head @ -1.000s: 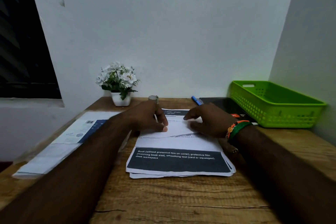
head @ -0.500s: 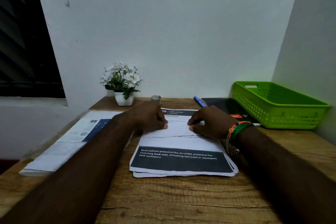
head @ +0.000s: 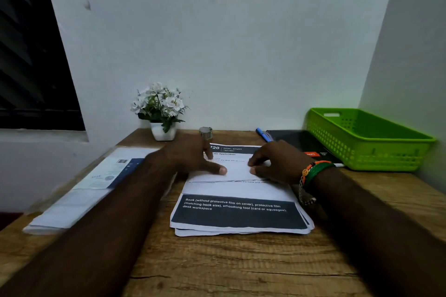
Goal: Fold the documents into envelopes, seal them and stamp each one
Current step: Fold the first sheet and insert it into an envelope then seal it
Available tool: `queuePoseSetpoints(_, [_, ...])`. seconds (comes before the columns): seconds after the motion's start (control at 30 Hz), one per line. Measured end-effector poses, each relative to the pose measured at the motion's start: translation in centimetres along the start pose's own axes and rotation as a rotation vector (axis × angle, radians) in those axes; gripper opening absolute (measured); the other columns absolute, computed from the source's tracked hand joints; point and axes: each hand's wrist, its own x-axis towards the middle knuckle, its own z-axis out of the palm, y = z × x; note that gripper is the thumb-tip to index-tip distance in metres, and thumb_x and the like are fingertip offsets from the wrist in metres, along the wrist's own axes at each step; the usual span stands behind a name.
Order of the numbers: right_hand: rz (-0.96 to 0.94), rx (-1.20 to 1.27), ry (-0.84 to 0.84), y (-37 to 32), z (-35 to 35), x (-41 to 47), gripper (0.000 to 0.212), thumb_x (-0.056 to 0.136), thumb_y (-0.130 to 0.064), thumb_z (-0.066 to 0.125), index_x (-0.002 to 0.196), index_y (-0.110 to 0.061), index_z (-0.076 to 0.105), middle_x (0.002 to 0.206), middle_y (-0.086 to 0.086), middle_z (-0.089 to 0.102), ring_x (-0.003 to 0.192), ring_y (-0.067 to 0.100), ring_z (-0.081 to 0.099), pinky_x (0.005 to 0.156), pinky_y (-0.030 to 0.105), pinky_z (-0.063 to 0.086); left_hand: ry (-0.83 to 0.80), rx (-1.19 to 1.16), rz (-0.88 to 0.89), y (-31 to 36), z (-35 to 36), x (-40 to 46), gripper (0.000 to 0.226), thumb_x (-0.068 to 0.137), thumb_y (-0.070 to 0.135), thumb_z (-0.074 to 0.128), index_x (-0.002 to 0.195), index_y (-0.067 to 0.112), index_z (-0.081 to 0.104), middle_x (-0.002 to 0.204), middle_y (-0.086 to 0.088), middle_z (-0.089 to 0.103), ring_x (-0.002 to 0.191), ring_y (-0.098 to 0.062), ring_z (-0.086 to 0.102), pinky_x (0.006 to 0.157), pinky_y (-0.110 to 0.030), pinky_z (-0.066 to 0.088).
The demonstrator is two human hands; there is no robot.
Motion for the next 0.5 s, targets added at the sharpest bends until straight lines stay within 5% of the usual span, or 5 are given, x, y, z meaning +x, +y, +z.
queuePoseSetpoints(0.13, [-0.002,0.009,0.010,0.03,-0.01,-0.03,0.020,0.083,-0.039,0.074,0.101,-0.031,0.075,0.103,-0.013,0.075,0.100,0.007,0.068,0.095,0.032,0.053,-0.027,0.013,-0.008,0.06,0.85,0.14,0.069,0.057,0.077,0.080,0.105,0.031,0.062,0.095,0.015,0.056,0.086,-0.003,0.054,0.069,-0.027,0.044])
queuePoseSetpoints(0.5, [-0.018,0.186,0.166,-0.36,0.53,-0.30,0.030,0.084,-0.036,0.075,0.112,-0.025,0.070,0.103,-0.010,0.070,0.099,0.007,0.061,0.087,0.021,0.046,0.037,-0.145,0.102,0.08,0.74,0.73,0.043,0.064,0.054,0.091,0.084,0.032,0.059,0.091,0.013,0.063,0.086,-0.007,0.058,0.069,-0.027,0.043])
